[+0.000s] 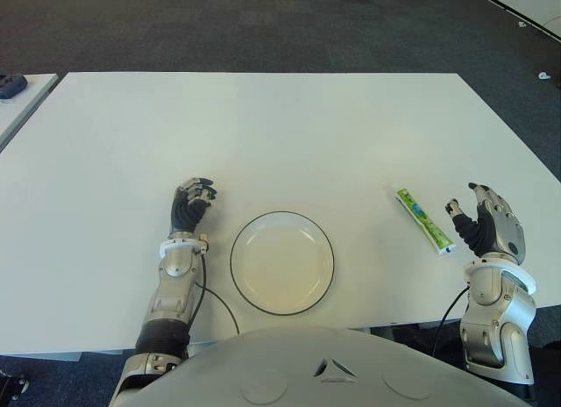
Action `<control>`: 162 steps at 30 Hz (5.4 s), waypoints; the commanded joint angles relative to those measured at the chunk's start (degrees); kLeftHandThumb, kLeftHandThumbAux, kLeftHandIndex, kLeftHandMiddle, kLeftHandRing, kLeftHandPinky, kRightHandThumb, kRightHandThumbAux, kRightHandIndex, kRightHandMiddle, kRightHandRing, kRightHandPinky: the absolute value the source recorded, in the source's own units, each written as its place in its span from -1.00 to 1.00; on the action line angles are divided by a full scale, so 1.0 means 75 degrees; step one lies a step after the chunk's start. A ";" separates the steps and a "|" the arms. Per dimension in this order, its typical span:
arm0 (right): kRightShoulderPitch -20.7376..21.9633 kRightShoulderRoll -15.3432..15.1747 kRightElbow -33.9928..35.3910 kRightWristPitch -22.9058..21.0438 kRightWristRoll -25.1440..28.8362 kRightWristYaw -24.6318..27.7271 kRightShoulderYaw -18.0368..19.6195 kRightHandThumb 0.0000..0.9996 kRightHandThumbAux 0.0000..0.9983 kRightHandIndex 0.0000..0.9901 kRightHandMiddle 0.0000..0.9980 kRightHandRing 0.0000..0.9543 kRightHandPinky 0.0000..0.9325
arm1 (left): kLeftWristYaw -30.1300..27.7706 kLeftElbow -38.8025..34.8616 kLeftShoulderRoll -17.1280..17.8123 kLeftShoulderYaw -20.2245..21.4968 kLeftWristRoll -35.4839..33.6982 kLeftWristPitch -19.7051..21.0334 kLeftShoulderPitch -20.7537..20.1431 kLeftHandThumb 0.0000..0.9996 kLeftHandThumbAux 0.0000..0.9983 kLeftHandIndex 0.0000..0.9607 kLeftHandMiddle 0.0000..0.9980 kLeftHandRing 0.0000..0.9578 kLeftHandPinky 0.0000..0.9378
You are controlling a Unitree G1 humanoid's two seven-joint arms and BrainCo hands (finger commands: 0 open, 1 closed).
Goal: Put the toothpaste on the table into the plate.
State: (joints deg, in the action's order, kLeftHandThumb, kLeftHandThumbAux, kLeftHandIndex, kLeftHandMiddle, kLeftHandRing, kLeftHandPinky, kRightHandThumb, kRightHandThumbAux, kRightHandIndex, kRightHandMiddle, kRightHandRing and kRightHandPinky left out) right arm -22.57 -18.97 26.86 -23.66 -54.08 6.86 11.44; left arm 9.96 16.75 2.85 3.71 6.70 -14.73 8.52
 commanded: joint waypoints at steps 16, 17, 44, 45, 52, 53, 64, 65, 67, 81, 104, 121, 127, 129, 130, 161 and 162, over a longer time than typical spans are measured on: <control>0.1021 -0.0649 -0.2203 -0.0083 0.0259 -0.0450 -0.0450 0.04 -0.65 -1.00 -1.00 -1.00 -1.00 | 0.0006 -0.0371 -0.0150 0.0014 -0.0159 0.0564 0.0186 0.41 0.44 -0.11 0.07 0.09 0.03; 0.1058 -0.0659 -0.2250 -0.0037 0.0315 -0.0463 -0.0493 0.02 -0.65 -1.00 -1.00 -1.00 -1.00 | 0.0013 -0.0396 -0.0152 0.0014 -0.0154 0.0600 0.0197 0.41 0.44 -0.11 0.07 0.09 0.01; 0.2081 -0.0847 -0.2313 -0.1213 0.0224 0.1439 -0.2040 0.04 -0.69 -1.00 -1.00 -1.00 -1.00 | 0.0066 -0.0547 -0.0159 0.0004 -0.0064 0.0645 0.0365 0.40 0.44 -0.11 0.07 0.09 0.03; 0.2100 -0.0844 -0.2321 -0.1261 0.0229 0.1451 -0.2066 0.05 -0.69 -1.00 -1.00 -1.00 -1.00 | 0.0059 -0.0568 -0.0163 0.0005 -0.0074 0.0652 0.0372 0.40 0.44 -0.11 0.07 0.09 0.02; 0.2199 -0.0791 -0.2277 -0.1504 0.0226 0.1396 -0.2244 0.06 -0.69 -1.00 -1.00 -1.00 -1.00 | 0.0047 -0.0650 -0.0181 0.0021 -0.0119 0.0809 0.0381 0.41 0.44 -0.11 0.07 0.08 -0.01; 0.2209 -0.0783 -0.2251 -0.1529 0.0221 0.1390 -0.2274 0.06 -0.70 -1.00 -1.00 -1.00 -1.00 | 0.0041 -0.0661 -0.0182 0.0025 -0.0128 0.0835 0.0381 0.41 0.44 -0.11 0.08 0.08 -0.03; 0.2135 -0.0836 -0.1906 -0.1592 0.0303 0.1414 -0.2340 0.06 -0.69 -1.00 -1.00 -1.00 -1.00 | 0.0087 -0.0561 -0.0128 0.0025 -0.0046 0.0684 0.0349 0.41 0.44 -0.11 0.09 0.10 0.02; 0.2129 -0.0842 -0.1890 -0.1594 0.0300 0.1424 -0.2346 0.05 -0.69 -1.00 -1.00 -1.00 -1.00 | 0.0073 -0.0561 -0.0125 0.0026 -0.0052 0.0689 0.0348 0.41 0.44 -0.11 0.09 0.10 0.02; 0.2125 -0.0841 -0.1886 -0.1601 0.0290 0.1433 -0.2370 0.04 -0.70 -1.00 -1.00 -1.00 -1.00 | 0.0052 -0.0566 -0.0122 0.0028 -0.0065 0.0698 0.0347 0.41 0.44 -0.11 0.09 0.10 0.00; 0.2219 -0.0746 -0.2010 -0.1793 0.0318 0.1537 -0.2585 0.07 -0.69 -1.00 -1.00 -1.00 -1.00 | 0.0043 -0.0644 -0.0109 0.0048 -0.0074 0.0758 0.0372 0.41 0.44 -0.11 0.08 0.09 0.01; 0.2225 -0.0773 -0.2253 -0.1999 0.0349 0.1322 -0.2600 0.02 -0.71 -1.00 -1.00 -1.00 -1.00 | -0.0019 -0.0780 -0.0096 0.0072 -0.0182 0.0750 0.0469 0.41 0.44 -0.11 0.08 0.10 0.11; 0.2345 -0.0601 -0.2812 -0.2469 0.0247 0.0408 -0.2490 0.00 -0.75 -1.00 -1.00 -1.00 -1.00 | 0.0000 -0.0695 -0.0068 0.0109 -0.0236 0.0553 0.0511 0.41 0.44 -0.11 0.07 0.10 0.09; 0.2367 -0.0384 -0.2880 -0.2617 0.0312 -0.0210 -0.2365 0.00 -0.76 -1.00 -1.00 -1.00 -1.00 | -0.0024 -0.0666 -0.0035 0.0122 -0.0253 0.0484 0.0511 0.41 0.44 -0.11 0.06 0.11 0.10; 0.2371 -0.0310 -0.2875 -0.2649 0.0357 -0.0356 -0.2328 0.01 -0.76 -1.00 -1.00 -1.00 -1.00 | -0.0036 -0.0644 -0.0021 0.0121 -0.0260 0.0455 0.0509 0.41 0.44 -0.11 0.06 0.11 0.10; 0.2371 -0.0293 -0.2875 -0.2658 0.0371 -0.0396 -0.2322 0.02 -0.75 -1.00 -1.00 -1.00 -1.00 | -0.0038 -0.0639 -0.0016 0.0120 -0.0263 0.0447 0.0509 0.41 0.44 -0.11 0.07 0.11 0.09; 0.2523 -0.0160 -0.3340 -0.3023 0.0475 -0.0570 -0.2505 0.06 -0.76 -1.00 -1.00 -1.00 -1.00 | -0.0023 -0.0579 -0.0005 0.0168 -0.0368 0.0309 0.0528 0.41 0.44 -0.11 0.06 0.10 0.10; 0.2522 -0.0180 -0.3353 -0.3012 0.0469 -0.0543 -0.2531 0.06 -0.77 -1.00 -1.00 -1.00 -1.00 | -0.0021 -0.0576 -0.0006 0.0170 -0.0366 0.0302 0.0526 0.41 0.44 -0.11 0.06 0.10 0.11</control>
State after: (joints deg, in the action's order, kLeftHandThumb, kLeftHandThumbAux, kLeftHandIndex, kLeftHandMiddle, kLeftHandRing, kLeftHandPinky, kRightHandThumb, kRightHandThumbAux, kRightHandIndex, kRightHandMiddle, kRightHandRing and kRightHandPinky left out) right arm -4.16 -19.66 2.51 -46.66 -51.46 1.73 -6.62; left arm 10.50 11.51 2.91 4.79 4.33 -12.27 12.39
